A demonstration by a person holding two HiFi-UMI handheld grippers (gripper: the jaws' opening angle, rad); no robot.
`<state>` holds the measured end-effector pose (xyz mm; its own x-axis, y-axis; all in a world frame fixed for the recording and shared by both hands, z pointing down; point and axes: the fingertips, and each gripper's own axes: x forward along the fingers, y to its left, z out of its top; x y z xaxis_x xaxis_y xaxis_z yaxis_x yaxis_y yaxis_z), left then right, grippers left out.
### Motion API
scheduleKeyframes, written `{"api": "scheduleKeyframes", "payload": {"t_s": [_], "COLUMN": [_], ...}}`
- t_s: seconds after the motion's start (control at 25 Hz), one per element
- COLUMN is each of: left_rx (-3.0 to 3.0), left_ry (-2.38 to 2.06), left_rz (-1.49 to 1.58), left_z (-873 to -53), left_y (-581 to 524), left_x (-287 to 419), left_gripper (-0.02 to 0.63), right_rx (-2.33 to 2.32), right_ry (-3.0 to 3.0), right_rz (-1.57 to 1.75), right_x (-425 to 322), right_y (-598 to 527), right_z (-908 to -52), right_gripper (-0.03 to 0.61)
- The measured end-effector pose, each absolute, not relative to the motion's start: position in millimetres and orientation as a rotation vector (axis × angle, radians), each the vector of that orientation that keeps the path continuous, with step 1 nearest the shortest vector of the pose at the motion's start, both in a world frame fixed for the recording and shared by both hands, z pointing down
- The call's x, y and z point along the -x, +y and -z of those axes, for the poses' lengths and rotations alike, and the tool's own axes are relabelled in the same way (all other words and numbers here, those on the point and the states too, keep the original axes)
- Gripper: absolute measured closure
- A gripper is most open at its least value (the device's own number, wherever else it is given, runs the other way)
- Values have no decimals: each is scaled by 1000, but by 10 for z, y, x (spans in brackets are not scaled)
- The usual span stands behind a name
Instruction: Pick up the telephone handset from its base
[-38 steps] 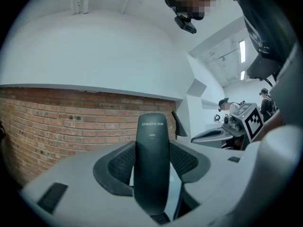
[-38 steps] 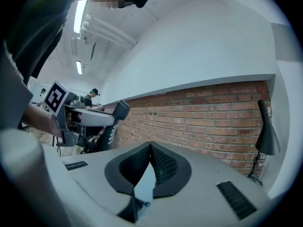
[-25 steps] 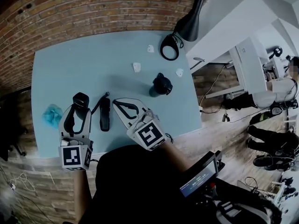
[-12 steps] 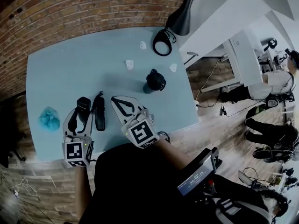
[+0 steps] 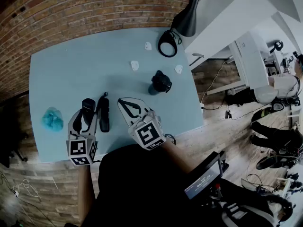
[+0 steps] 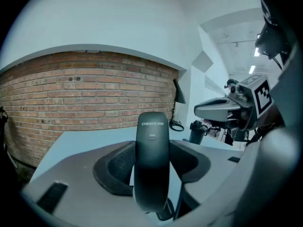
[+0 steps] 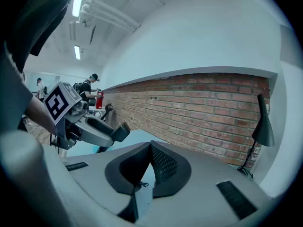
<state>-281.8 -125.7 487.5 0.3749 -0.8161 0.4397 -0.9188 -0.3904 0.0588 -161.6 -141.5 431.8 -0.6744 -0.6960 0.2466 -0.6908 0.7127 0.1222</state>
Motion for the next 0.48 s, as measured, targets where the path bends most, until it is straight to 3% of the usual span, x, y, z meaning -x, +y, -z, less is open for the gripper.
{"api": "scheduleKeyframes", "payload": {"t_s": [0.48], "left_rx": [-2202], "left_ry": [-1480], "left_rz": [-522], "left_z": [-5145], "left_y": [-1296], "left_x": [2881], "left_gripper": [359], "right_rx": [-1090], "right_ry": [-2617], "right_rz": [11], "right_x": [1484], "right_y": [-1393], "right_z": [-4408], "right_gripper": [572]}}
